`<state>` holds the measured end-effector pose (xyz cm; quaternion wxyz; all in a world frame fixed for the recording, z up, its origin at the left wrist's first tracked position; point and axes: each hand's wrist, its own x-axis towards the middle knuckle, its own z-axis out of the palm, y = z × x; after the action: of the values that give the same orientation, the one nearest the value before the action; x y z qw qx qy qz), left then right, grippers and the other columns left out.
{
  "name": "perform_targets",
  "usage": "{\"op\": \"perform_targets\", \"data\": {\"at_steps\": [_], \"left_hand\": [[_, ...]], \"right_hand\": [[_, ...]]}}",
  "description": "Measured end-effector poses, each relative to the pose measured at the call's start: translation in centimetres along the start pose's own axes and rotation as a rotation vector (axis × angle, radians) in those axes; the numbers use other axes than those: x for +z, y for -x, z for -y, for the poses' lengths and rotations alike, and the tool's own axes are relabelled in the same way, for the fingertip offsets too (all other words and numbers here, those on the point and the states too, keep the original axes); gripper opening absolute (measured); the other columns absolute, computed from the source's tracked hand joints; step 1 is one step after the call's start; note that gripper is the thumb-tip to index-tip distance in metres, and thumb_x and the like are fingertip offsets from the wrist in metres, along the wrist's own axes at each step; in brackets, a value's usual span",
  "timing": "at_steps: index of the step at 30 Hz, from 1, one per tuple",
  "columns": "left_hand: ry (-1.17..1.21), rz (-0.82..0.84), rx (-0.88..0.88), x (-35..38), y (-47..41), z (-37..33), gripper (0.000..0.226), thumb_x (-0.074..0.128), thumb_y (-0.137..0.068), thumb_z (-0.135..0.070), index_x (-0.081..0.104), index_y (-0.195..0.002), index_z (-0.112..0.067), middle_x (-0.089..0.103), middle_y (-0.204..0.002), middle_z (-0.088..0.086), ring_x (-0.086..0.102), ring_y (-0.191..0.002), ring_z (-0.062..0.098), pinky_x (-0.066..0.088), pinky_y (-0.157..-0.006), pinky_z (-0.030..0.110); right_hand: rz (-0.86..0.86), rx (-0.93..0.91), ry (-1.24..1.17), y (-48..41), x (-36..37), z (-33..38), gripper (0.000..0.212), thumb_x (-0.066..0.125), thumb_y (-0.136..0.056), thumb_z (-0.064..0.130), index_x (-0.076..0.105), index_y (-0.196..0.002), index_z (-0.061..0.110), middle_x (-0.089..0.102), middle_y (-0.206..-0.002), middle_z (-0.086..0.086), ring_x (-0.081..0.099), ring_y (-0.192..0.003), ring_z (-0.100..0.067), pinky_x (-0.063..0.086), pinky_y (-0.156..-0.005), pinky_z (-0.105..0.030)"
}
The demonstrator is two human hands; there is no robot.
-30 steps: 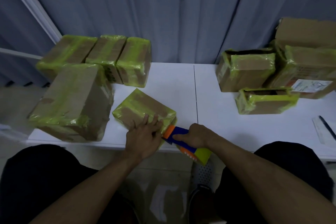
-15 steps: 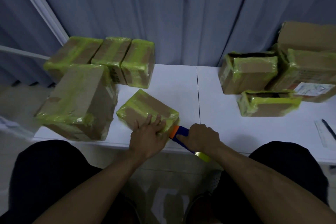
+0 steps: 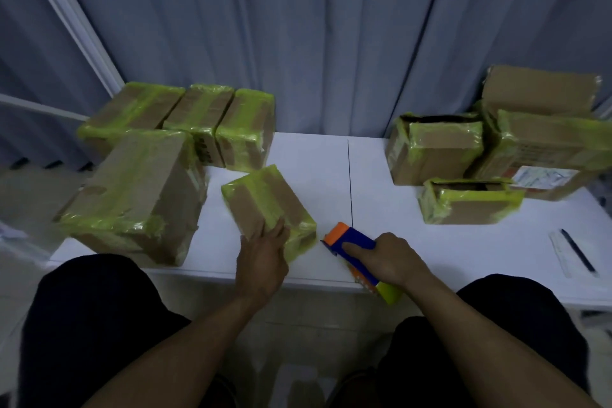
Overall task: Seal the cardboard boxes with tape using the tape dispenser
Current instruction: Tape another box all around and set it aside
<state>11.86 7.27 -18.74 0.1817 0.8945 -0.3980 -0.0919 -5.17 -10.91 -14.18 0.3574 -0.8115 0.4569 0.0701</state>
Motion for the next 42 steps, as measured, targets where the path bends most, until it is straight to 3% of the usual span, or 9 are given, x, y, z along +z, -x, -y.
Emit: {"op": "perform_targets", "data": {"at_steps": [7, 11, 14, 17, 19, 21, 29, 33, 42], "left_hand": [[0.114, 0.001, 0.162, 0.7, 0.8, 0.9, 0.045, 0.070, -0.092, -0.030, 0.059, -0.136, -0.036, 0.047, -0.148, -0.017, 0.033, -0.145, 0.015, 0.038, -0.114, 0.044], [-0.025, -0.044, 0.295, 0.6, 0.3, 1.3, 0.041, 0.066, -0.095, -0.023, 0.061, -0.135, -0.030, 0.050, -0.146, -0.011, 0.039, -0.143, 0.024, 0.005, -0.118, 0.063], [-0.100, 0.005, 0.230, -0.5, -0.4, 1.7, 0.041, 0.061, -0.097, -0.034, 0.056, -0.138, -0.033, 0.051, -0.147, -0.008, 0.039, -0.143, 0.024, 0.001, -0.117, 0.065], [0.366, 0.118, 0.000, -3.7, -0.4, 0.4, 0.054, 0.055, -0.092, -0.060, 0.053, -0.137, -0.030, 0.050, -0.147, -0.002, 0.044, -0.138, 0.020, 0.023, -0.120, 0.050], [0.630, -0.052, -0.081, -6.4, 0.1, -0.9, 0.037, 0.065, -0.094, -0.039, 0.066, -0.127, -0.025, 0.063, -0.132, -0.003, 0.057, -0.119, 0.008, 0.042, -0.102, 0.025], [0.739, -0.062, -0.111, -8.4, 1.2, -1.8, 0.026, 0.067, -0.093, -0.029, 0.072, -0.119, -0.025, 0.069, -0.118, -0.008, 0.062, -0.108, 0.003, 0.044, -0.092, 0.018], [1.080, 0.135, -0.234, -9.6, 3.8, -1.8, 0.022, 0.073, -0.088, -0.029, 0.077, -0.108, -0.021, 0.076, -0.101, -0.001, 0.073, -0.090, 0.016, 0.058, -0.084, 0.031], [1.004, 0.035, -0.185, -9.5, 4.1, -1.3, 0.015, 0.073, -0.089, -0.022, 0.078, -0.103, -0.022, 0.076, -0.098, -0.006, 0.072, -0.092, 0.010, 0.058, -0.084, 0.028], [0.958, 0.120, -0.246, -8.9, 3.5, -0.8, 0.021, 0.068, -0.091, -0.039, 0.077, -0.105, -0.026, 0.074, -0.100, -0.011, 0.070, -0.095, 0.008, 0.057, -0.093, 0.037]], "right_hand": [[-0.099, -0.044, -0.101, 2.9, -0.9, 0.1, 0.053, 0.065, -0.086, 0.068, 0.063, -0.073, 0.017, 0.066, -0.060, 0.005, 0.066, -0.057, -0.010, 0.045, -0.056, -0.024], [-0.025, -0.152, -0.218, 4.8, -1.6, 0.8, 0.042, 0.066, -0.093, 0.056, 0.065, -0.074, 0.018, 0.065, -0.052, 0.014, 0.065, -0.051, 0.000, 0.041, -0.046, -0.009], [0.025, -0.211, -0.270, 5.7, -2.1, 1.2, 0.040, 0.067, -0.094, 0.053, 0.066, -0.077, 0.016, 0.069, -0.058, 0.012, 0.066, -0.053, -0.001, 0.042, -0.047, -0.007], [-0.014, -0.266, -0.231, 6.0, -2.2, 1.3, 0.046, 0.070, -0.087, 0.061, 0.068, -0.083, 0.015, 0.071, -0.068, 0.005, 0.067, -0.059, -0.002, 0.044, -0.051, -0.010], [-0.006, -0.313, -0.230, 6.3, -2.2, 1.3, 0.044, 0.070, -0.087, 0.060, 0.068, -0.085, 0.015, 0.070, -0.071, 0.006, 0.066, -0.060, -0.002, 0.044, -0.053, -0.011], [0.005, -0.361, -0.229, 6.5, -2.1, 1.5, 0.041, 0.071, -0.088, 0.056, 0.066, -0.082, 0.016, 0.067, -0.066, 0.011, 0.063, -0.057, -0.003, 0.042, -0.054, -0.011], [0.083, -0.494, -0.330, 7.3, -1.0, 1.8, 0.032, 0.072, -0.086, 0.051, 0.065, -0.084, 0.020, 0.068, -0.072, 0.007, 0.063, -0.061, -0.009, 0.044, -0.058, -0.017], [0.106, -0.524, -0.357, 7.1, -1.1, 2.4, 0.027, 0.073, -0.086, 0.046, 0.064, -0.082, 0.021, 0.067, -0.071, 0.005, 0.062, -0.060, -0.008, 0.043, -0.058, -0.016], [0.126, -0.542, -0.346, 6.6, -0.6, 2.6, 0.032, 0.073, -0.083, 0.052, 0.067, -0.091, 0.021, 0.071, -0.081, 0.002, 0.068, -0.069, -0.014, 0.050, -0.062, -0.020]]}}
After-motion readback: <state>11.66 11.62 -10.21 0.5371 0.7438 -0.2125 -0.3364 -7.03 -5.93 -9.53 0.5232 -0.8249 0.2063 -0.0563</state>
